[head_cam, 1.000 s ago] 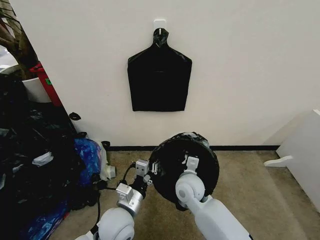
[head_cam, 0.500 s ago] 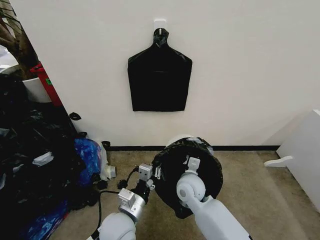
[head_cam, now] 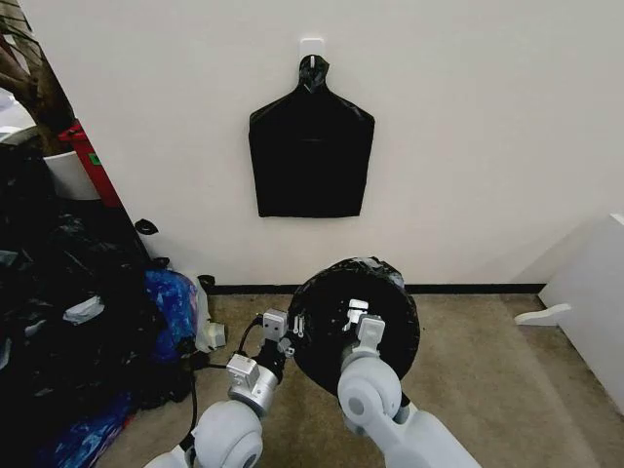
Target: Place the garbage bag over the trash bin.
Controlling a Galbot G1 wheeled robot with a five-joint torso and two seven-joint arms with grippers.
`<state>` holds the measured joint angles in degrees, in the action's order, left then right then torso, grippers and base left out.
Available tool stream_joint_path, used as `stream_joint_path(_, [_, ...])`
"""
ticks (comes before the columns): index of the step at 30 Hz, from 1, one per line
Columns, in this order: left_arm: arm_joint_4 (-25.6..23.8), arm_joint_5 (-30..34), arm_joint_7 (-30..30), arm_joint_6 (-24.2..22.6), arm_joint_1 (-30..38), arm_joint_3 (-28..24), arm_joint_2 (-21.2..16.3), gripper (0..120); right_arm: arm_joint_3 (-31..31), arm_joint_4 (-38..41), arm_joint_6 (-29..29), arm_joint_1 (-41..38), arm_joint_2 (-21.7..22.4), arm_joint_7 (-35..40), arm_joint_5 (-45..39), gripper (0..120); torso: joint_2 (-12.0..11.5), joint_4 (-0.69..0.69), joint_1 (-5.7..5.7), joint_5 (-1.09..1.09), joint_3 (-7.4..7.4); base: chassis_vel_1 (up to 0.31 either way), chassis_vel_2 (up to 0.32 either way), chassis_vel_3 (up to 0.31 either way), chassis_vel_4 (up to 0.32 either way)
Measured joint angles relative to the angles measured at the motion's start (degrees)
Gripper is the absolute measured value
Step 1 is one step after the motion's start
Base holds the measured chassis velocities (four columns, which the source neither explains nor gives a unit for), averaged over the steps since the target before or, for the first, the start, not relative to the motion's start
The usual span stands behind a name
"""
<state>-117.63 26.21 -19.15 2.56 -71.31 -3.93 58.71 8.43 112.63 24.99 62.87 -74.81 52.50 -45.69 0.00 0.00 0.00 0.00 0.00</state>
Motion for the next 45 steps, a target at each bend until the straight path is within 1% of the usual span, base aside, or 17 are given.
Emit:
stream_joint_path(6, [-0.6, 0.3, 0.0, -0.1, 0.1, 0.9, -0.2, 0, 0.0, -0.2, 0.1, 1.8, 0.5, 0.1, 0.1, 0, 0.0, -0.01, 0.0, 0.01, 0.0, 0.0, 0.0, 0.0, 0.0])
stream_joint_path(13, [-1.0, 0.1, 0.0, -0.2, -0.3, 1.0, -0.1, 0, 0.2, 3.4, 0.2, -0.7, 0.5, 1.0, -1.6, 0, 0.0, 0.01, 0.0, 0.01, 0.0, 0.0, 0.0, 0.0, 0.0])
stream_joint_path(17, [-1.2, -0.4, 0.2, -0.2, -0.7, 0.8, -0.3, 0, -0.5, 3.5, 0.2, -1.5, 0.0, 1.0, -1.6, 0, 0.0, 0.0, 0.0, 0.0, 0.0, 0.0, 0.0, 0.0, 0.0])
stream_joint_path(28, [-2.4, -2.2, 1.0, 0.0, -2.1, 0.8, -1.1, 0, -3.4, -2.1, -0.2, -4.5, -1.9, 1.1, -1.5, 0, 0.0, 0.01, 0.0, 0.01, 0.0, 0.0, 0.0, 0.0, 0.0])
stream_joint_path(34, [-2.9, -3.2, 1.5, 0.3, -2.6, 0.7, -1.2, 0, -4.0, -4.3, -0.3, -6.2, -2.0, 1.0, -1.6, 0, 0.0, 0.0, 0.0, 0.0, 0.0, 0.0, 0.0, 0.0, 0.0])
stream_joint_path(40, [-3.0, -3.2, 1.5, 0.3, -2.6, 0.5, -1.1, 0, -4.2, -5.4, -0.3, -6.4, -1.8, 1.0, -1.6, 0, 0.0, 0.0, 0.0, 0.0, 0.01, 0.0, 0.0, 0.0, 0.0])
stream_joint_path(45, [-3.0, -2.9, 1.4, 0.4, -1.7, 0.4, -0.9, 0, -4.5, -6.2, -0.6, -4.6, -1.7, 0.3, -0.7, 0, 0.0, 0.0, 0.0, 0.01, 0.01, 0.0, 0.0, 0.0, 0.0])
